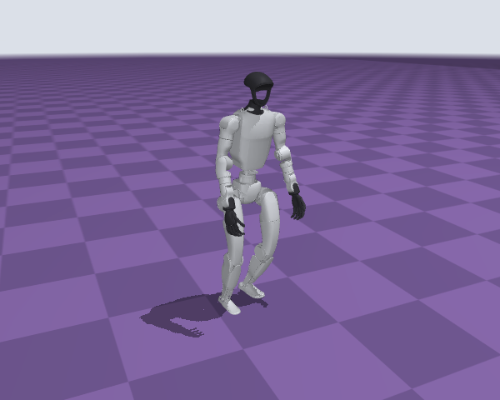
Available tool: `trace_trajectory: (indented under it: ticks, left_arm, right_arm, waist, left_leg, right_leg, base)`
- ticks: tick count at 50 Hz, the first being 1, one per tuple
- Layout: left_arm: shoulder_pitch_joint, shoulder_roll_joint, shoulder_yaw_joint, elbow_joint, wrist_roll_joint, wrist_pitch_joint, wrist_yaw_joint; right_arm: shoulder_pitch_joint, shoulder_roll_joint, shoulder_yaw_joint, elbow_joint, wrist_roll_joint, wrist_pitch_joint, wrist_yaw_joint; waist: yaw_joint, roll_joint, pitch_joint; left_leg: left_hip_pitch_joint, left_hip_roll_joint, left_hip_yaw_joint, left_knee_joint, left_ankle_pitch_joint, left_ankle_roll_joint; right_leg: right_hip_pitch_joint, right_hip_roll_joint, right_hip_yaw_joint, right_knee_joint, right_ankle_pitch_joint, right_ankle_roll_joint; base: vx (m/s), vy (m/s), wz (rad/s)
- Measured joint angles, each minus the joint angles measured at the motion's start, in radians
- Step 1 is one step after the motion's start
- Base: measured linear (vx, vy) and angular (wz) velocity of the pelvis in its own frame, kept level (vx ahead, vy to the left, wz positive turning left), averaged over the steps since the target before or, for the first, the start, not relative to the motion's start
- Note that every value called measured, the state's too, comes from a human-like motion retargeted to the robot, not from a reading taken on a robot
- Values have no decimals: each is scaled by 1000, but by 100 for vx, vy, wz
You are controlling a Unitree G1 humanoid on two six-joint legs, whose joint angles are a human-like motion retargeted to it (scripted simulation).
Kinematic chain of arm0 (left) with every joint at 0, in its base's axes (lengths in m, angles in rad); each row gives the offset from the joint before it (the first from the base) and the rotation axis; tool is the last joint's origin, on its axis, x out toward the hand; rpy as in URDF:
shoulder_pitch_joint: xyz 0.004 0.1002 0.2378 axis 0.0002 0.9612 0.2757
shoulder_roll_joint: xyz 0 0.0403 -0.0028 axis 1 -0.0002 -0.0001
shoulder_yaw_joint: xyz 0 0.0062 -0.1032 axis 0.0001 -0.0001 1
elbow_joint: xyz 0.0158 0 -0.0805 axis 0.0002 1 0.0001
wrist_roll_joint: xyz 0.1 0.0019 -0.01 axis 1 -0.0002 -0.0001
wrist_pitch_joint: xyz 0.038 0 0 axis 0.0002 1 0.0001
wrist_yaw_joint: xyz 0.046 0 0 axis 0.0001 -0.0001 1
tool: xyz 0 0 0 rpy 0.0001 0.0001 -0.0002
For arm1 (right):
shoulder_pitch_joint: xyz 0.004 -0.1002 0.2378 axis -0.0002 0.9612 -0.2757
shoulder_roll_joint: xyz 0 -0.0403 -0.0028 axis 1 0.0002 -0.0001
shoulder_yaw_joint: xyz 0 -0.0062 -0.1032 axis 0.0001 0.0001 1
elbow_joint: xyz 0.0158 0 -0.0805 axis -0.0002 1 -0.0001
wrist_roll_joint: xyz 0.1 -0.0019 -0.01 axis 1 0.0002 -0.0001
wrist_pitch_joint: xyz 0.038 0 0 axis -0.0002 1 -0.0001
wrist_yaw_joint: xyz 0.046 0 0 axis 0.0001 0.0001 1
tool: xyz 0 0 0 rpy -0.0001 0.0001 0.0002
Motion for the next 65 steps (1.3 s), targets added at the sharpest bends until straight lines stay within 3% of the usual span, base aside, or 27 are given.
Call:
trace_trajectory:
  ticks: [13,22,27,30,31,34,38,40,44,46,50,51,53,55,57,59,61,65]
  left_arm:
    - [46,31,-35,-51,77,-7,-64]
    - [74,63,-89,-268,137,-59,-76]
    - [124,117,-125,-471,159,-90,-108]
    - [163,164,-127,-584,151,-101,-115]
    - [175,180,-123,-616,135,-101,-116]
    - [243,229,-112,-750,54,-79,-152]
    - [348,228,-107,-907,-28,-51,-217]
    - [371,224,-103,-961,-52,-55,-230]
    - [377,245,-102,-1006,-76,-74,-224]
    - [388,260,-89,-1010,-81,-76,-210]
    - [413,285,-63,-996,-82,-77,-169]
    - [406,285,-58,-994,-102,-73,-164]
    - [424,281,-52,-1026,-159,-61,-172]
    - [475,256,-58,-1079,-225,-33,-200]
    - [526,212,-77,-1109,-282,-9,-237]
    - [565,174,-85,-1135,-318,5,-262]
    - [587,150,-75,-1170,-335,6,-277]
    - [575,140,-23,-1258,-334,-28,-249]
  right_arm:
    - [11,-1,25,-86,-70,-13,45]
    - [35,-86,56,-289,-156,-63,30]
    - [23,-191,81,-530,-240,-106,30]
    - [9,-256,69,-708,-305,-131,12]
    - [10,-272,56,-765,-317,-136,5]
    - [71,-317,-4,-971,-322,-119,18]
    - [199,-346,-52,-1080,-321,-103,35]
    - [262,-346,-78,-1077,-320,-94,24]
    - [368,-335,-130,-1045,-292,-73,14]
    - [403,-337,-136,-1018,-288,-62,16]
    - [396,-338,-115,-951,-330,-51,11]
    - [348,-334,-101,-935,-333,-55,19]
    - [284,-332,-81,-963,-313,-56,51]
    - [267,-327,-62,-1047,-266,-39,95]
    - [280,-312,-43,-1109,-209,-19,128]
    - [301,-293,-43,-1145,-177,-13,132]
    - [321,-281,-63,-1173,-168,-25,110]
    - [344,-288,-127,-1214,-141,-69,22]
  waist:
    - [-20,-28,46]
    - [-15,-18,81]
    - [-14,2,129]
    - [-41,-16,144]
    - [-58,-29,136]
    - [-89,-36,115]
    - [-113,14,76]
    - [-118,32,60]
    - [-89,47,36]
    - [-72,42,28]
    - [-36,36,47]
    - [-37,28,46]
    - [-49,16,48]
    - [-46,27,25]
    - [-39,50,-12]
    - [-36,67,-20]
    - [-37,68,-6]
    - [-44,58,25]
  left_leg:
    - [-31,-12,27,30,-10,8]
    - [-148,15,14,200,-50,12]
    - [-271,31,-10,442,-119,34]
    - [-337,8,4,568,-178,80]
    - [-342,-1,20,574,-178,93]
    - [-269,-31,31,524,-136,87]
    - [-211,-44,-38,468,206,-25]
    - [-250,-30,-46,528,292,-43]
    - [-336,-37,-69,585,219,-25]
    - [-374,-52,-85,627,112,-10]
    - [-414,-61,-89,820,-173,49]
    - [-413,-62,-72,815,-176,64]
    - [-338,-82,-54,755,-148,77]
    - [-240,-92,-58,597,77,14]
    - [-194,-75,-42,495,374,-68]
    - [-202,-42,-2,589,539,-84]
    - [-232,-1,45,801,543,-36]
    - [-309,76,86,1082,411,71]
  right_leg:
    - [-74,-25,1,106,-58,6]
    - [-164,-8,3,210,-127,-29]
    - [-263,-5,-3,430,-262,-88]
    - [-350,-59,-17,649,-385,-135]
    - [-372,-87,-21,705,-383,-135]
    - [-388,-116,-13,806,-276,-119]
    - [-394,-35,-7,723,-28,-82]
    - [-408,20,2,616,48,-52]
    - [-387,88,25,445,107,-28]
    - [-379,90,29,519,6,-70]
    - [-391,58,12,832,-403,-202]
    - [-393,52,24,840,-406,-200]
    - [-328,39,58,822,-378,-159]
    - [-225,5,61,688,-183,-104]
    - [-161,-35,34,579,74,-60]
    - [-148,-62,1,633,215,-61]
    - [-158,-77,-25,788,259,-95]
    - [-221,-69,-64,1027,221,-163]
  base:
    - [0,0,0]
    - [9,-3,-14]
    - [16,2,-25]
    - [23,7,-2]
    - [32,10,15]
    - [48,13,-15]
    - [54,12,-22]
    - [55,11,21]
    - [56,12,13]
    - [53,14,1]
    - [51,18,-3]
    - [48,22,5]
    - [55,24,25]
    - [57,25,-5]
    - [51,26,-27]
    - [45,25,-12]
    - [41,22,18]
    - [39,18,30]
